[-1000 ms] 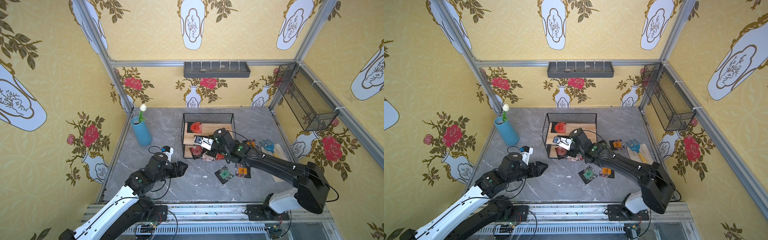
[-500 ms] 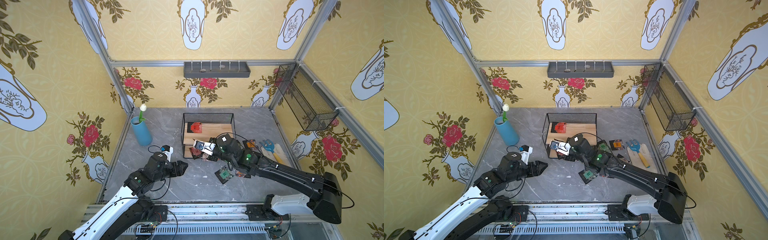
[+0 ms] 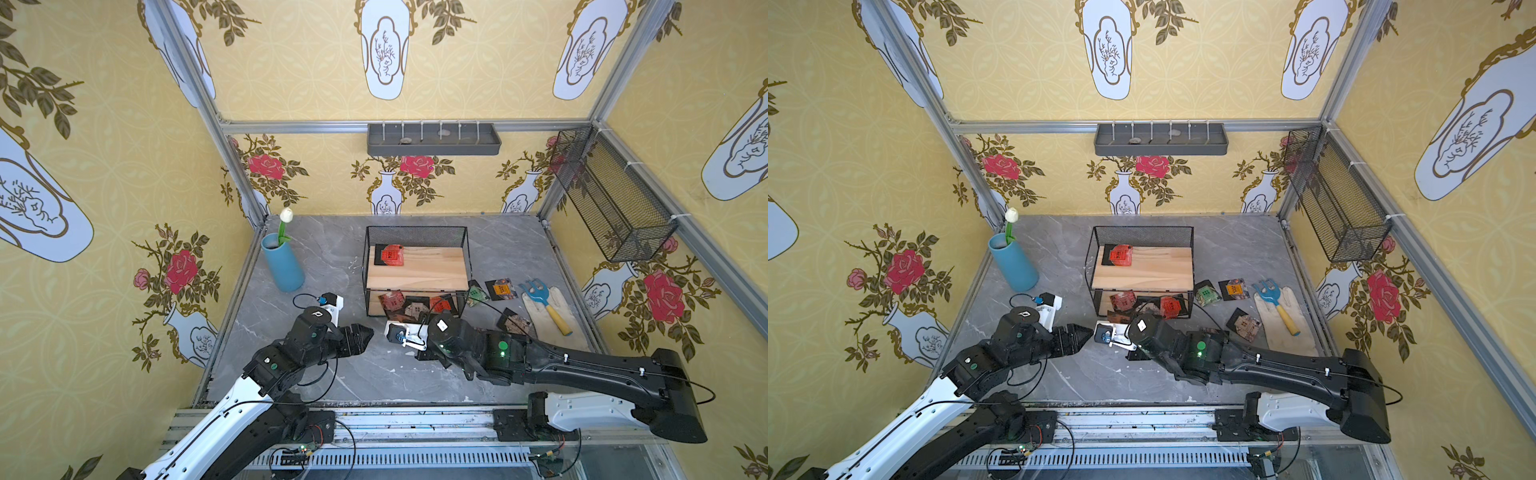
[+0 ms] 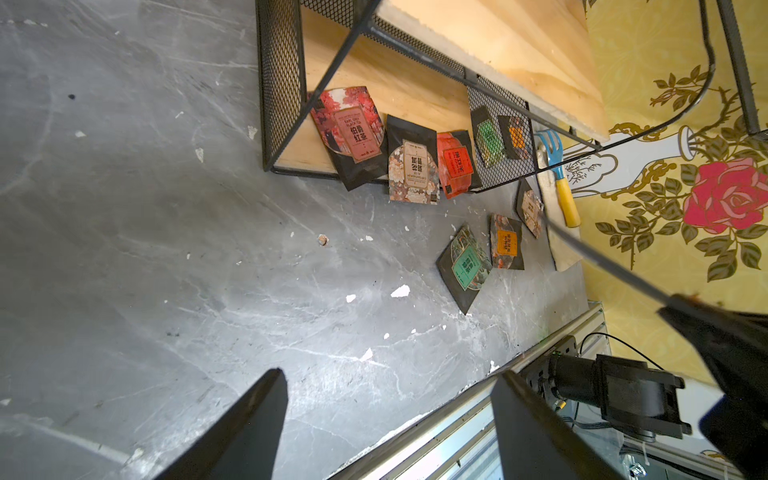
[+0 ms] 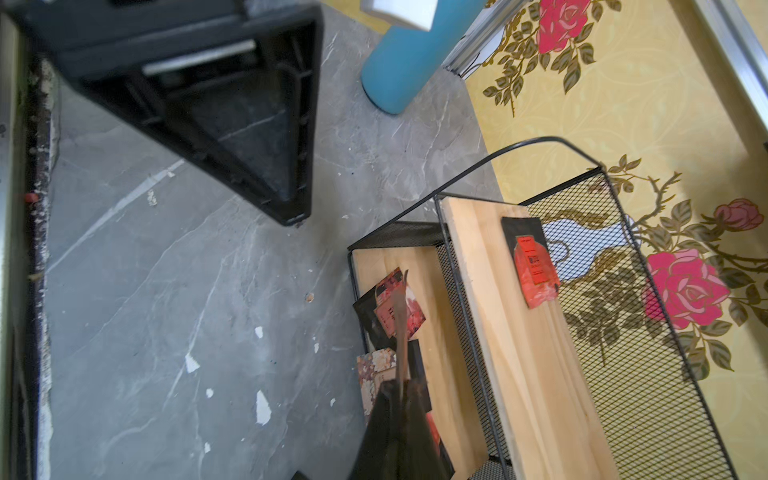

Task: Remove the tea bags from the shelf
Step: Place the tea bag at the center of the board.

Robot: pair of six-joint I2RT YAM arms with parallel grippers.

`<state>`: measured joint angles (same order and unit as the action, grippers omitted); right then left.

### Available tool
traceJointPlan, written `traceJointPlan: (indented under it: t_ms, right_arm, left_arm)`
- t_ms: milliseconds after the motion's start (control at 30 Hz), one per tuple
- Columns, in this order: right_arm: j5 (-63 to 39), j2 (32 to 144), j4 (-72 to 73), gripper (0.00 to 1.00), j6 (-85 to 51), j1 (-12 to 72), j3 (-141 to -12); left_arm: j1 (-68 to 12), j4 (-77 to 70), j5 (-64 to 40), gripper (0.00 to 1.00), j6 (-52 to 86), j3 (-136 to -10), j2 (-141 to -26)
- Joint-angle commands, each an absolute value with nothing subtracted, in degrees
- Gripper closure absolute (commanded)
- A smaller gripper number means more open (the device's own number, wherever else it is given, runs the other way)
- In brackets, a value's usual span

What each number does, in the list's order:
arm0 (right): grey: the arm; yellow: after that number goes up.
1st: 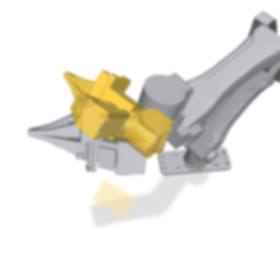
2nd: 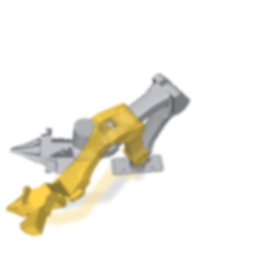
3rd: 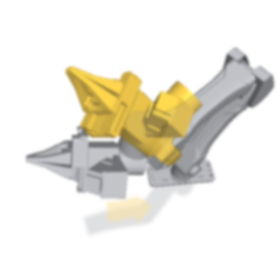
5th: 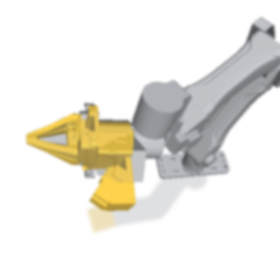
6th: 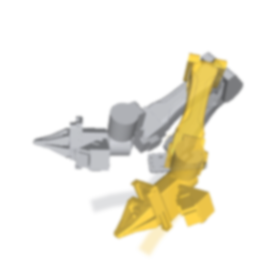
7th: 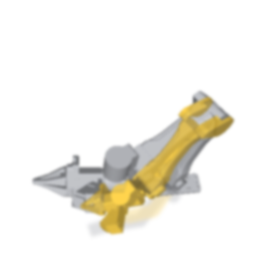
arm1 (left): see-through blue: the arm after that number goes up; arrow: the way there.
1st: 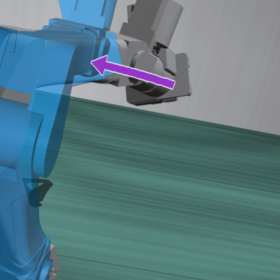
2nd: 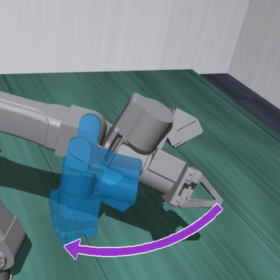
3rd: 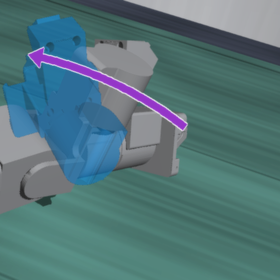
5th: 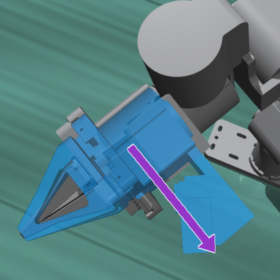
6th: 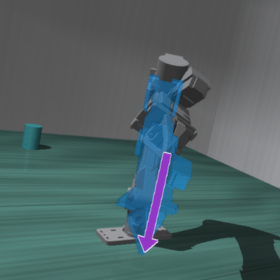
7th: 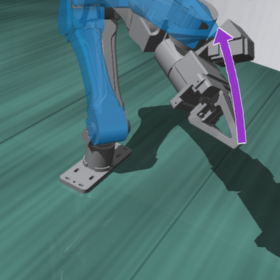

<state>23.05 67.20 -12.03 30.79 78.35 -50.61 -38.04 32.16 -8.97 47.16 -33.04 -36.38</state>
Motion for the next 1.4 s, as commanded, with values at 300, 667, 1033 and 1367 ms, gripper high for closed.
traceJointPlan:
  t_ms: [300,667,1033,1367]
  right_arm:
    - [26.41,68.18,-11.19,0.97,20.47,80.44,-43.19]
    - [25.24,74.06,-6.14,0.97,16.73,80.42,-38.27]
    - [22.12,79.81,0.03,0.95,15.63,80.33,-36.72]
    - [19.23,84.98,4.21,0.93,14.23,79.98,-35.89]
  left_arm:
    - [-37.97,33.36,-7.34,0.13,48.36,-30.6,-34.55]
    - [-37.88,32.78,-7.36,0.13,48.35,-30.03,-34.8]
    - [-37.86,32.52,-7.23,0.13,48.13,-29.36,-34.28]
    - [-37.62,32.87,-7.13,0.13,47.9,-29.29,-33.84]
